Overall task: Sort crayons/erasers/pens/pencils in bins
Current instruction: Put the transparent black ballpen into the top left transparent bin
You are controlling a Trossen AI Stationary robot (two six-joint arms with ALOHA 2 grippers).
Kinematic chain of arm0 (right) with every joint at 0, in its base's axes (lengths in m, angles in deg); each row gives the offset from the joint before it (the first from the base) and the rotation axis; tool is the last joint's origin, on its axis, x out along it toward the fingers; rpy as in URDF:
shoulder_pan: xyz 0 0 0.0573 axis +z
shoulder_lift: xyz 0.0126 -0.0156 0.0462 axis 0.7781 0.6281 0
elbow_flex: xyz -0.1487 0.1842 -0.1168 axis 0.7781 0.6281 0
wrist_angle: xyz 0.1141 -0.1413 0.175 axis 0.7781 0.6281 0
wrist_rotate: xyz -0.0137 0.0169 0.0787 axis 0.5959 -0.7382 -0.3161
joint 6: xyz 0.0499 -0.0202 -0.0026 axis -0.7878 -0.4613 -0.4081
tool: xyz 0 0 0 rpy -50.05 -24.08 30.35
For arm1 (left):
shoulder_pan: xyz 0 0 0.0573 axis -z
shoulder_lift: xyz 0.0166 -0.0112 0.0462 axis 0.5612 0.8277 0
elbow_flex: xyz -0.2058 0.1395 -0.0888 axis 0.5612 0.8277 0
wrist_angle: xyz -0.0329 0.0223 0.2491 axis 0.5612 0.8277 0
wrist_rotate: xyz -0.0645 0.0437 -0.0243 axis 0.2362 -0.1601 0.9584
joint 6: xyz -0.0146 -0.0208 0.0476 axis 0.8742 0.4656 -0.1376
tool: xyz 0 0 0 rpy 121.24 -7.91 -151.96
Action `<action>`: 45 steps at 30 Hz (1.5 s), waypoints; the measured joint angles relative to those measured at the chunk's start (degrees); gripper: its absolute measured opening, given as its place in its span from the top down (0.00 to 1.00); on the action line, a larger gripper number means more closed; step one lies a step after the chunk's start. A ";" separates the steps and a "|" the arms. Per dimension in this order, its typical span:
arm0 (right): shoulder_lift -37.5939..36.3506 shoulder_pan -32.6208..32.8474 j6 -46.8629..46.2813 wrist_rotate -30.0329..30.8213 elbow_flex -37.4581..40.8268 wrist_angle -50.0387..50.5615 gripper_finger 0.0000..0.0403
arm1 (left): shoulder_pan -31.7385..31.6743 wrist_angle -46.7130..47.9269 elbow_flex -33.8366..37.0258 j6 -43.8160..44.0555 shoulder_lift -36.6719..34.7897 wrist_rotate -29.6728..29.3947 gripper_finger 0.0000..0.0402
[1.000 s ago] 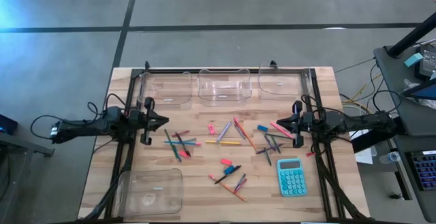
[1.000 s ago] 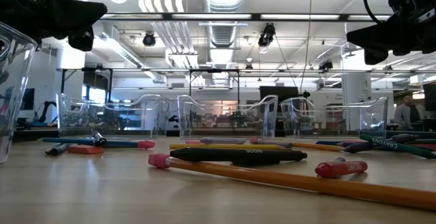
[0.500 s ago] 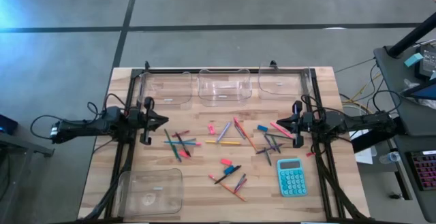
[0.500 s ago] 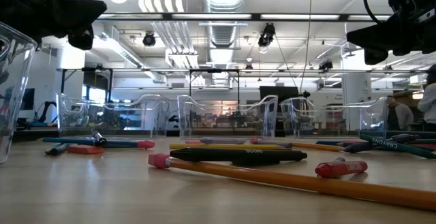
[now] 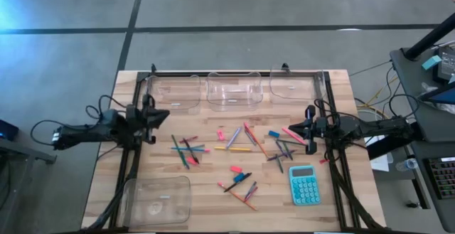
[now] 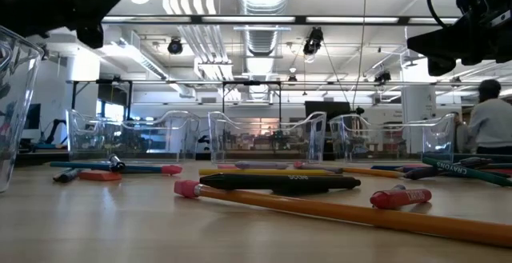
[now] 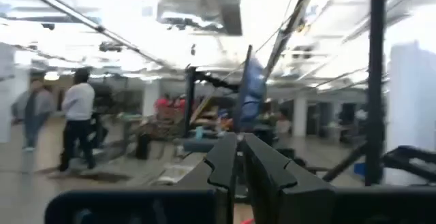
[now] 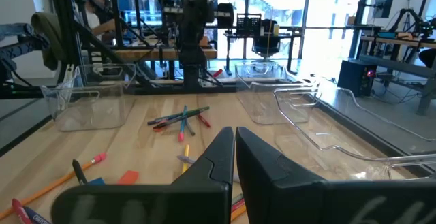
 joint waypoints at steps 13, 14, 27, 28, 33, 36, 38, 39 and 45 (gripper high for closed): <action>0.00 -0.01 0.00 0.01 -0.01 0.00 0.98 | 0.03 19.16 -18.71 3.48 18.53 -4.71 0.97; 0.00 -0.01 0.00 0.01 0.00 0.00 0.98 | 0.02 20.66 -20.50 3.79 20.26 -5.48 0.97; 0.00 -0.02 0.00 0.00 0.00 0.01 0.98 | 0.00 56.39 -49.58 6.26 48.64 -5.62 0.96; 0.00 -0.02 -0.01 0.01 0.01 0.01 0.98 | 0.00 59.04 -51.27 6.62 50.44 -4.67 0.95; 0.00 -0.02 0.01 0.00 0.00 0.01 0.98 | 0.06 69.21 -57.61 7.58 58.92 0.13 0.83; 0.00 0.00 -0.01 0.01 0.01 0.01 0.98 | 0.04 71.97 -59.12 7.56 62.56 0.42 0.72; 0.00 0.00 -0.01 -0.01 0.01 0.00 0.98 | 0.04 73.63 -59.02 6.73 64.88 0.78 0.65; 0.00 -0.02 -0.01 0.00 -0.01 0.01 0.98 | 0.04 74.05 -58.84 5.78 65.90 1.26 0.62; 0.00 0.00 -0.01 0.01 0.01 -0.01 0.98 | 0.55 75.48 -58.08 2.73 71.56 3.42 0.53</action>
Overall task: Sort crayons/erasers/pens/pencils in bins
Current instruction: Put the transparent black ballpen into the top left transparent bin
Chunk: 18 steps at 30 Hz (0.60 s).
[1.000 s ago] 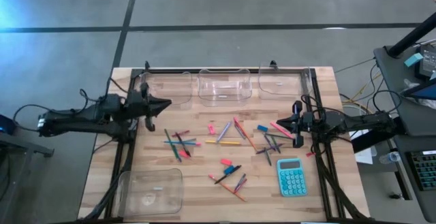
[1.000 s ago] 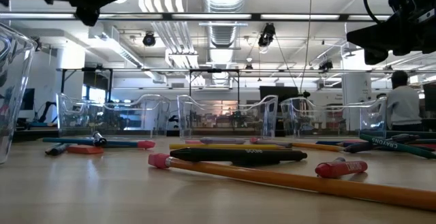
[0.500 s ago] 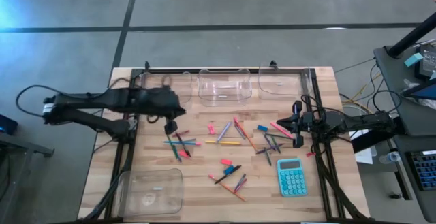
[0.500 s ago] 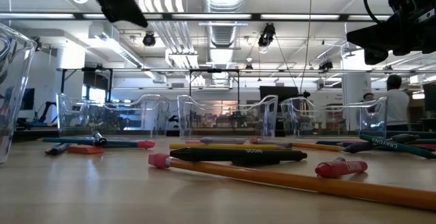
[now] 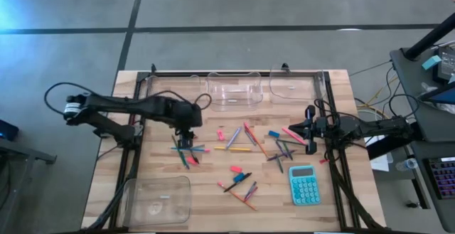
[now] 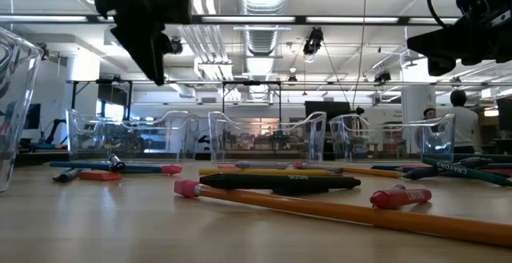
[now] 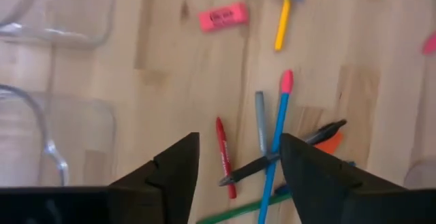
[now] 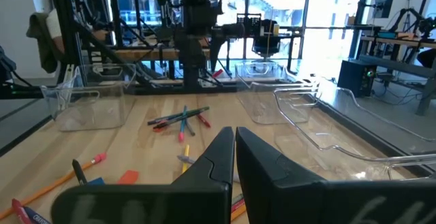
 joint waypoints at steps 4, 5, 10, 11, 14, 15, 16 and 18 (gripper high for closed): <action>0.00 0.00 0.00 0.00 -0.02 0.00 0.98 | 0.46 -0.14 0.07 -1.43 3.40 0.10 0.53; 0.00 -0.01 0.01 0.00 -0.01 0.01 0.98 | 0.46 -0.16 0.07 -1.46 4.06 0.14 0.53; 0.00 -0.02 0.01 0.00 -0.01 0.01 0.98 | 1.42 -0.32 0.15 -2.67 7.13 0.12 0.53; 0.00 -0.02 0.00 0.00 -0.01 0.00 0.98 | 1.73 -0.31 0.21 -2.65 7.62 0.14 0.53; 0.00 -0.02 0.02 -0.02 0.00 0.00 0.98 | 2.61 -0.32 0.73 -2.65 8.08 0.18 0.53; 0.00 -0.02 0.00 -0.02 -0.02 0.02 0.98 | 2.91 -0.49 0.93 -2.65 7.98 0.17 0.53; 0.00 -0.02 0.00 -0.02 0.00 0.00 0.98 | 3.23 -1.09 1.43 -2.63 7.57 0.17 0.53; 0.00 -0.02 0.01 0.00 -0.01 0.02 0.98 | 3.72 -1.65 2.77 -2.63 6.42 0.17 0.53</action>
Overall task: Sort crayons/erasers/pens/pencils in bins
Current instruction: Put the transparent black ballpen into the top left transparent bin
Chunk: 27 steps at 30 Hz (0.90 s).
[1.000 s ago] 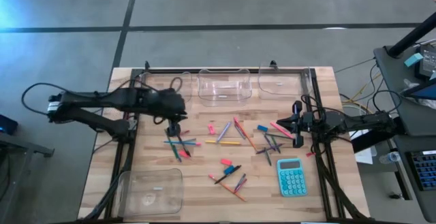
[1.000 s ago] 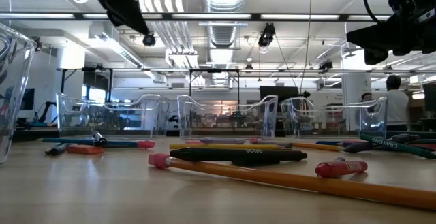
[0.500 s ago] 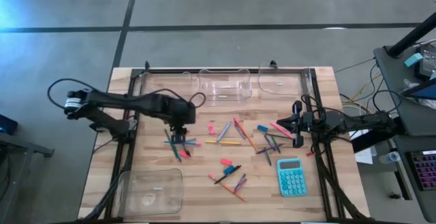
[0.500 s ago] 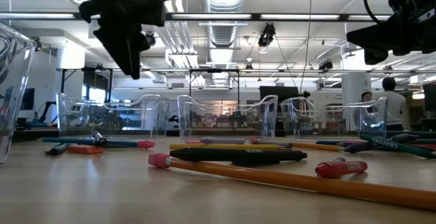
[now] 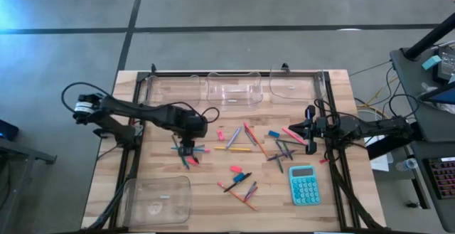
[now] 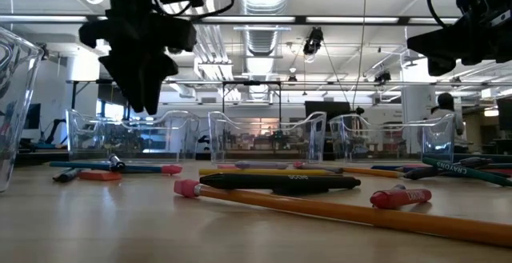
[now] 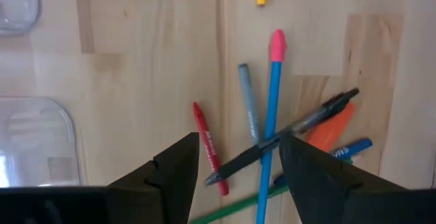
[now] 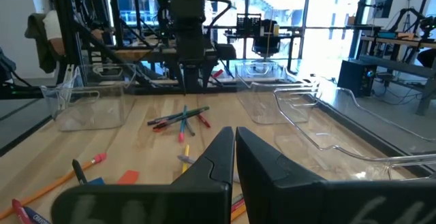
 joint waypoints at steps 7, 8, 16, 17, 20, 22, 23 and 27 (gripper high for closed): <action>0.00 0.02 -3.88 -0.02 -0.01 -0.11 0.98 | 0.90 -2.62 5.53 -0.12 -4.16 -0.20 0.53; 0.00 0.00 -4.48 -0.02 0.00 -0.11 0.98 | 1.19 -2.67 6.28 -0.51 -4.45 -0.18 0.53; 0.00 0.02 -3.44 0.00 0.01 -0.46 0.98 | 1.94 -4.17 9.21 -5.19 -4.13 -0.24 0.53; 0.00 0.01 -3.48 -0.01 0.00 -0.46 0.98 | 1.94 -4.54 9.21 -6.33 -3.95 -0.24 0.53; 0.00 0.00 -3.45 0.00 0.01 -0.46 0.98 | 1.94 -5.71 8.93 -10.32 -3.88 -0.24 0.53; 0.00 0.00 -3.50 0.00 0.01 -0.44 0.98 | 1.94 -7.57 8.83 -13.13 -3.81 -0.26 0.53; 0.00 0.00 -3.53 0.00 0.01 -0.46 0.98 | 1.93 -8.01 8.83 -13.91 -3.71 -0.25 0.53; 0.00 0.00 -3.49 -0.02 0.01 -0.46 0.98 | 1.92 -8.27 9.01 -15.59 -2.52 -0.13 0.53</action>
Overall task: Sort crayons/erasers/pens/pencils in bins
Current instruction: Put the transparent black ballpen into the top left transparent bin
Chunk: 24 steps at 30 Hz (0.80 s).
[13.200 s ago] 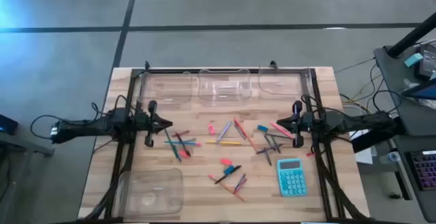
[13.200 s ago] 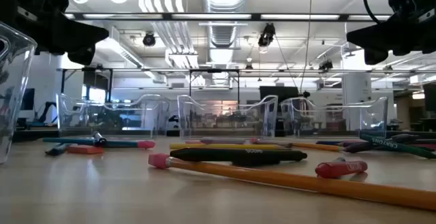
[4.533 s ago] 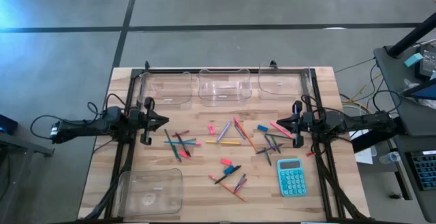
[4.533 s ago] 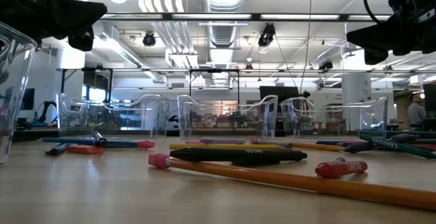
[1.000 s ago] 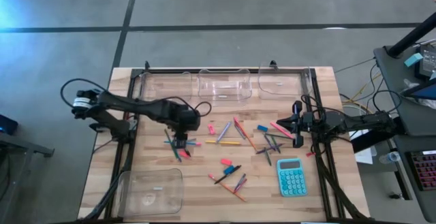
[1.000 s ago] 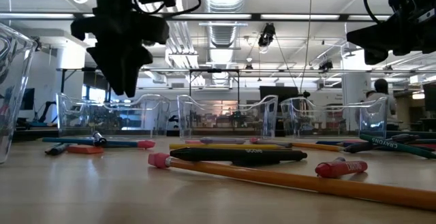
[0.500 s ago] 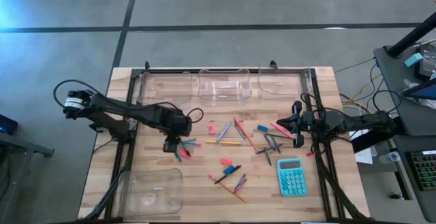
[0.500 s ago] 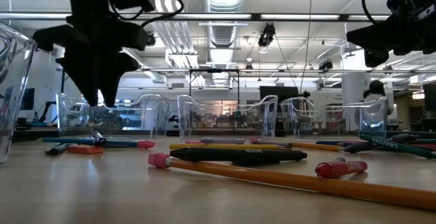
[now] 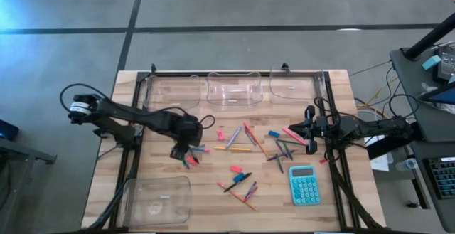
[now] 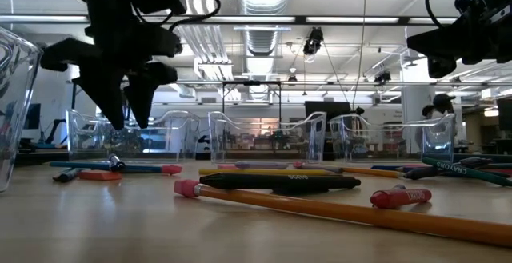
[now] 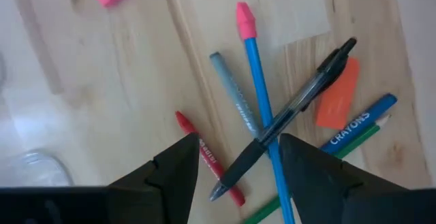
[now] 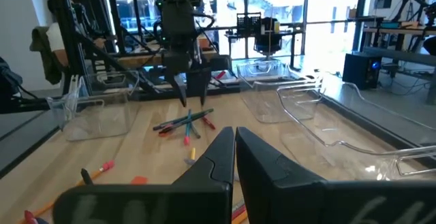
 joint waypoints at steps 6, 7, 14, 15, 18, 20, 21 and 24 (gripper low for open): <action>0.00 0.00 0.02 0.00 0.00 0.02 0.98 | 0.00 0.10 0.09 -0.33 3.69 0.16 0.53; 0.00 0.01 0.02 0.00 -0.01 0.00 0.98 | 0.00 0.21 0.11 -0.89 4.36 0.29 0.53; 0.00 0.00 0.00 0.00 0.00 0.02 0.98 | 0.00 0.28 0.13 -1.58 8.65 1.03 0.53; 0.00 0.00 0.00 0.00 0.00 0.02 0.98 | 0.00 0.21 0.13 -1.59 9.14 1.04 0.53; 0.00 0.00 0.02 0.00 0.00 0.03 0.98 | 0.00 0.20 0.13 -1.59 10.35 1.09 0.53; 0.00 0.01 0.02 0.00 -0.01 0.02 0.98 | 0.00 0.23 0.13 -1.59 10.81 1.11 0.53; 0.00 0.00 0.02 0.00 0.00 0.03 0.98 | 0.00 0.16 0.13 -1.59 11.02 1.22 0.53; 0.00 0.00 -0.04 0.00 -0.02 0.04 0.98 | -0.02 0.17 0.13 -1.59 11.18 1.34 0.53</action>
